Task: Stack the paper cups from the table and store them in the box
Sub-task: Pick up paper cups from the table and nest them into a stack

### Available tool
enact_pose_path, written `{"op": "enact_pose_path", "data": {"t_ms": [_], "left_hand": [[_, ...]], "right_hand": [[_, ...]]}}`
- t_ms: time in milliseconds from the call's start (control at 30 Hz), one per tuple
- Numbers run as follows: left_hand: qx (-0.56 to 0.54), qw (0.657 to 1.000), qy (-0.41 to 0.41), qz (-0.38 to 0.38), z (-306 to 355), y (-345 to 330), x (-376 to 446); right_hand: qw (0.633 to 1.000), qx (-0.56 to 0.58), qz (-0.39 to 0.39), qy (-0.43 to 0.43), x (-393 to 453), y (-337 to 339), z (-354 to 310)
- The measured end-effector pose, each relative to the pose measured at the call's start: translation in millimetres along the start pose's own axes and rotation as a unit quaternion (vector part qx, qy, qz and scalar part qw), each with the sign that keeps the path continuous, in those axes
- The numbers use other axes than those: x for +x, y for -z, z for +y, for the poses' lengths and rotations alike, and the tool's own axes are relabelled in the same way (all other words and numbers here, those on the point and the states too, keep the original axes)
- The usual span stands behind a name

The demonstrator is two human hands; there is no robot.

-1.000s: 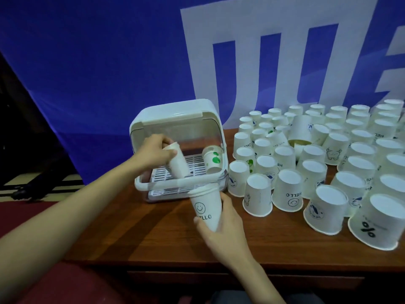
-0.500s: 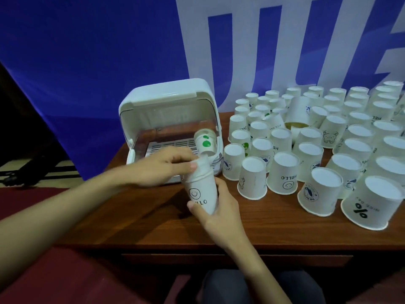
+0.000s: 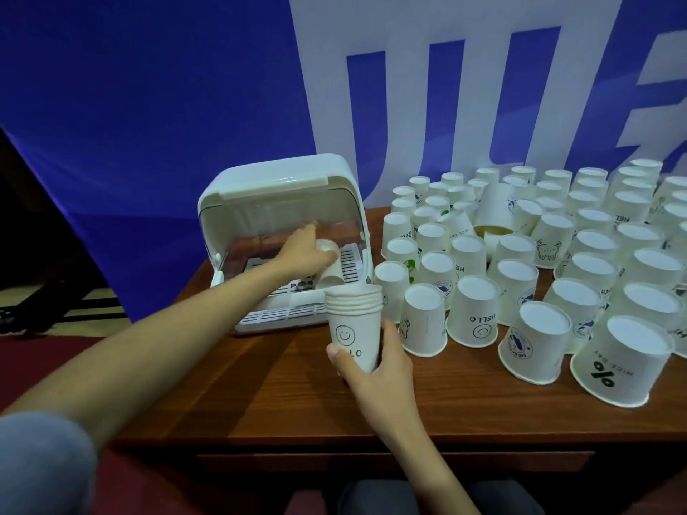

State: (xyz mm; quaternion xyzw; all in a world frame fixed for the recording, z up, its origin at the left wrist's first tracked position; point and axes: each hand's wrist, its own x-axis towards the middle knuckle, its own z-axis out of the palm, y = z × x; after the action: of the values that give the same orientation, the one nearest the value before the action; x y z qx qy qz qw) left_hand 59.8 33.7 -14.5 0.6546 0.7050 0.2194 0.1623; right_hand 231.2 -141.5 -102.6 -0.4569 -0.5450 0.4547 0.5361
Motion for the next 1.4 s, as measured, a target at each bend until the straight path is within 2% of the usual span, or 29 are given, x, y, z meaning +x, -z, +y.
{"op": "enact_pose_path", "data": {"t_ms": [100, 167, 267, 367, 467, 567, 667, 767, 833, 933, 1033, 1067, 1133, 1233, 1333, 1400], "left_hand": [[0.022, 0.996, 0.053, -0.075, -6, -1, 15], [-0.011, 0.995, 0.066, -0.069, -12, 3, 15], [-0.054, 0.998, 0.03, 0.019, -17, 13, -6], [-0.11, 0.984, -0.059, 0.129, -12, 35, -55], [-0.215, 0.954, -0.135, 0.163, -3, 54, -106], [-0.241, 0.941, -0.2, 0.125, 2, 58, -135], [-0.13, 0.951, -0.273, 0.061, -5, 41, -143], [-0.056, 0.936, -0.346, 0.004, -13, 8, -150], [-0.12, 0.937, -0.329, 0.01, -15, -9, -160], [-0.239, 0.929, -0.26, 0.113, -15, -30, -173], [-0.342, 0.917, -0.198, 0.053, -8, -60, -180], [-0.352, 0.918, -0.178, 0.045, -5, -71, -182], [-0.333, 0.927, -0.15, 0.081, -5, -87, -183], [-0.315, 0.932, -0.132, 0.12, -7, -92, -179], [-0.302, 0.934, -0.141, 0.127, -8, -94, -176], [-0.301, 0.935, -0.14, 0.124, -7, -96, -177]], "right_hand": [[1.0, -0.011, -0.021, 0.007, 0, 2, 0], [1.0, -0.012, -0.023, 0.007, 1, 2, 0], [1.0, -0.019, -0.009, 0.007, 2, 1, 3], [0.999, -0.034, 0.016, 0.01, 5, -1, 5], [0.995, -0.09, 0.033, 0.032, 7, -4, 5], [0.986, -0.156, 0.03, 0.06, 3, -7, 3], [0.968, -0.234, 0.031, 0.086, 0, -10, 4], [0.96, -0.27, 0.005, 0.073, 1, -8, 4], [0.952, -0.298, 0.01, 0.07, 0, -1, 4], [0.933, -0.353, 0.035, 0.066, -5, 16, 6], [0.932, -0.36, 0.012, 0.05, -8, 30, 4], [0.932, -0.358, -0.006, 0.058, -11, 33, 1], [0.929, -0.361, -0.031, 0.076, -20, 41, -3], [0.916, -0.375, 0.015, 0.143, -30, 62, -17], [0.847, -0.458, 0.061, 0.264, -13, 87, -43], [0.789, -0.554, -0.004, 0.265, 12, 95, -64]]}}
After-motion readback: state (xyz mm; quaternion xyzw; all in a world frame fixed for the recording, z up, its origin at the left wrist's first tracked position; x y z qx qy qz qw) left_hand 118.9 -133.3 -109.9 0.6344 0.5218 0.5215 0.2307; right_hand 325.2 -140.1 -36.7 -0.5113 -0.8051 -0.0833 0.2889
